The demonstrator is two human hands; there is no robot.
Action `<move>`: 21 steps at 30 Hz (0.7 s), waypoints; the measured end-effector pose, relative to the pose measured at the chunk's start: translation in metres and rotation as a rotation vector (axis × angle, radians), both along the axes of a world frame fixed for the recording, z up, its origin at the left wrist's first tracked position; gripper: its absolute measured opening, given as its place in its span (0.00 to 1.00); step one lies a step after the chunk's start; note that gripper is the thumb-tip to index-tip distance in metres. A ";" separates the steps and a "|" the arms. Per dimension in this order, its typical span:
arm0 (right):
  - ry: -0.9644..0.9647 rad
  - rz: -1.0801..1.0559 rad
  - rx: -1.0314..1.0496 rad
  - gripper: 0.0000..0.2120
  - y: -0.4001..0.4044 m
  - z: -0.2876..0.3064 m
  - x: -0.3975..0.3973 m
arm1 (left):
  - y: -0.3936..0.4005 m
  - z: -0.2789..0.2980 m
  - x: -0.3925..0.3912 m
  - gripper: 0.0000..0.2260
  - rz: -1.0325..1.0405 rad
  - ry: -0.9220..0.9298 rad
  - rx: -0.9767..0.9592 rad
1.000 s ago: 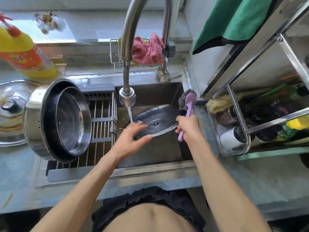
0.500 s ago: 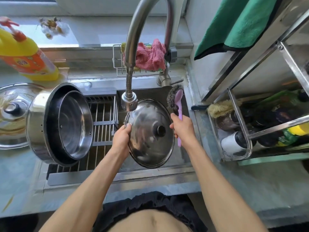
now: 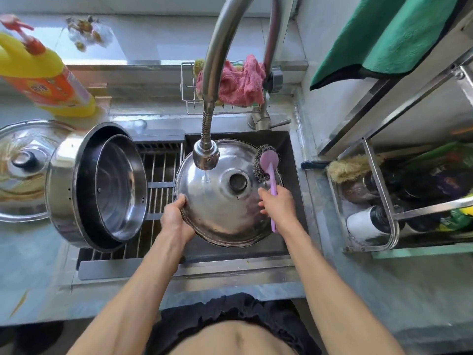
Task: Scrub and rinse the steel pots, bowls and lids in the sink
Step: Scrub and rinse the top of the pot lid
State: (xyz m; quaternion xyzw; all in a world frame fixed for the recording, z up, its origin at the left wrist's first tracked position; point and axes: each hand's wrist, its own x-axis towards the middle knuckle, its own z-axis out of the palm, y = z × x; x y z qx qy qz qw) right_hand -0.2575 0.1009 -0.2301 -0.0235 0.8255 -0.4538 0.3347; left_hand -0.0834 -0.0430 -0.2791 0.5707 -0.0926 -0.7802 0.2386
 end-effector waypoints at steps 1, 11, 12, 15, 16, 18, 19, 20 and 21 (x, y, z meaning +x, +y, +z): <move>0.000 0.002 0.002 0.06 -0.001 -0.001 0.000 | -0.001 -0.001 0.002 0.17 0.016 0.002 -0.013; 0.165 0.459 0.300 0.22 0.018 -0.007 0.020 | -0.017 -0.009 0.023 0.07 0.176 0.018 -0.039; 0.195 0.538 0.327 0.23 0.024 -0.009 0.027 | -0.017 -0.009 0.025 0.08 0.191 0.022 -0.034; 0.250 0.731 0.371 0.25 0.034 -0.004 0.055 | -0.013 -0.006 0.021 0.12 0.231 -0.007 -0.047; 0.264 0.777 0.375 0.23 0.038 0.002 0.065 | -0.011 -0.004 0.018 0.13 0.238 -0.014 -0.054; 0.316 0.869 0.386 0.20 0.042 0.015 0.085 | -0.005 0.001 0.010 0.12 0.254 -0.015 -0.067; 0.361 0.914 0.407 0.19 0.045 0.021 0.093 | -0.001 0.004 0.007 0.10 0.254 -0.009 -0.071; 0.419 0.952 0.428 0.19 0.048 0.024 0.099 | 0.004 0.007 0.004 0.08 0.258 0.004 -0.067; 0.478 0.980 0.445 0.18 0.049 0.026 0.101 | 0.006 0.010 0.003 0.07 0.269 0.008 -0.059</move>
